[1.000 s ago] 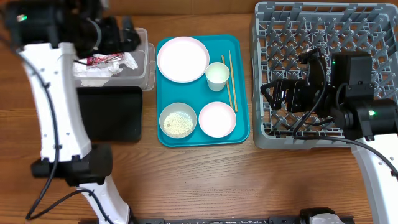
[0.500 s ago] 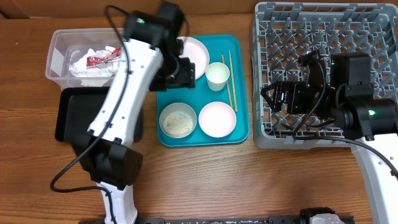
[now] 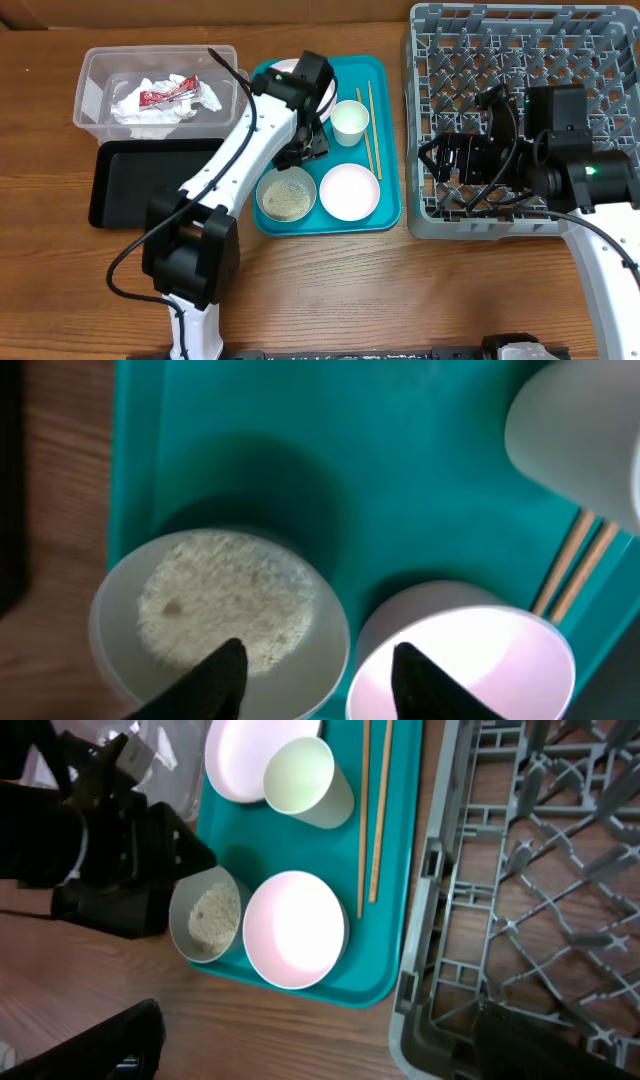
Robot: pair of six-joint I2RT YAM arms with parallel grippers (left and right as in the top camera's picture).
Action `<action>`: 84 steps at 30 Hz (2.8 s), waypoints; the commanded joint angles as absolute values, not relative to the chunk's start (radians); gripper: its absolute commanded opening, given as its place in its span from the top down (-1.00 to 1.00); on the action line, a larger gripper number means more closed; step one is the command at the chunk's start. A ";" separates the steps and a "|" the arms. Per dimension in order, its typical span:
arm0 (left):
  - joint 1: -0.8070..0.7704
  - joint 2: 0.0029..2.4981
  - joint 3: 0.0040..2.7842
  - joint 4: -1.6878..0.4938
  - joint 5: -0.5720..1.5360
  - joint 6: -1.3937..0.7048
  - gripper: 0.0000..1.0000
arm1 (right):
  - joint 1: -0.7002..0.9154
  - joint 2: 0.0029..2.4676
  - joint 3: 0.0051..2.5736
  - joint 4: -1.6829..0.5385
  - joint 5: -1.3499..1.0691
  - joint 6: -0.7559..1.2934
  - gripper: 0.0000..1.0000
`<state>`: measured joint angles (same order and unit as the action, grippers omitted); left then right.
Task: Sort waste into correct bins and load items into the dishwasher
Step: 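Move the left gripper to the rice bowl and grasp its rim, then carry the rice bowl over the black tray and tip the rice out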
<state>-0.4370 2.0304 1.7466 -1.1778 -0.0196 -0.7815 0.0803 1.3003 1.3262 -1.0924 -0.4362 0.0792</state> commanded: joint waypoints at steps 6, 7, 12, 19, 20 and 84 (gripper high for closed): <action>-0.439 2.035 1.600 -1.021 0.002 -0.812 0.25 | 0.085 1.326 1.348 -1.102 -0.425 0.081 -1.00; -0.439 2.035 1.588 -1.019 0.004 -0.812 0.27 | 0.085 1.326 1.348 -1.104 -0.423 0.081 -1.00; -0.439 2.035 1.560 -1.019 0.004 -0.812 0.33 | 0.085 1.326 1.348 -1.106 -0.420 0.081 -1.00; -0.439 2.035 1.512 -0.961 0.001 -0.812 0.39 | 0.085 1.326 1.348 -1.110 -0.420 0.081 -1.00; -0.439 2.035 1.501 -0.948 0.001 -0.812 0.40 | 0.085 1.326 1.348 -1.110 -0.419 0.081 -1.00; 0.356 1.909 1.717 -1.397 0.504 -0.007 0.91 | 0.085 1.326 1.348 -1.070 -0.402 0.082 -1.00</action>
<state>0.3229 1.9205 1.7729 -1.4338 0.3553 -0.0895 0.0803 1.3270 1.3258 -1.0740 -0.4034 0.0784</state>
